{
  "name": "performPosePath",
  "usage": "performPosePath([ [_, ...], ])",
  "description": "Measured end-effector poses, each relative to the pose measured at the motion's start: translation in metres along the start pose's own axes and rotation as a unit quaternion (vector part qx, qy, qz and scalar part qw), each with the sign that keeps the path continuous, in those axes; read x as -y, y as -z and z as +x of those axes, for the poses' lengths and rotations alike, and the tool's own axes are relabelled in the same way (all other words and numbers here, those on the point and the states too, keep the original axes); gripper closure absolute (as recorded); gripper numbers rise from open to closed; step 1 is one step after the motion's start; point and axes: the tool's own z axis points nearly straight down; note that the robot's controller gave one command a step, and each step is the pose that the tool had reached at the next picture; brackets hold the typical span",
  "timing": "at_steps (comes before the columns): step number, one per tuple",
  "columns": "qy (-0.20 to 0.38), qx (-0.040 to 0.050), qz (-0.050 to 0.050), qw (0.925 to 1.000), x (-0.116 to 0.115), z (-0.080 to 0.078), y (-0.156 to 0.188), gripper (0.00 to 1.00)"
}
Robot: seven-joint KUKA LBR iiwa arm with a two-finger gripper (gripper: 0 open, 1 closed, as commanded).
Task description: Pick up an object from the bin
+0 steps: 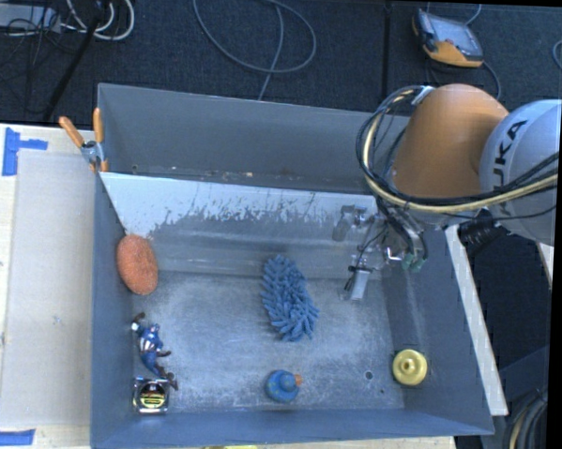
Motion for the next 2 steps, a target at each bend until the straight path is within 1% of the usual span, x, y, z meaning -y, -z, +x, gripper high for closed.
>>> performPosePath([
  [1, -0.221, -0.0041, 0.001, 0.9753, -0.0409, 0.0044, -0.0287, 0.00],
  [2, -0.118, -0.0042, 0.001, 0.9930, -0.0486, 0.0044, -0.0374, 0.00],
])
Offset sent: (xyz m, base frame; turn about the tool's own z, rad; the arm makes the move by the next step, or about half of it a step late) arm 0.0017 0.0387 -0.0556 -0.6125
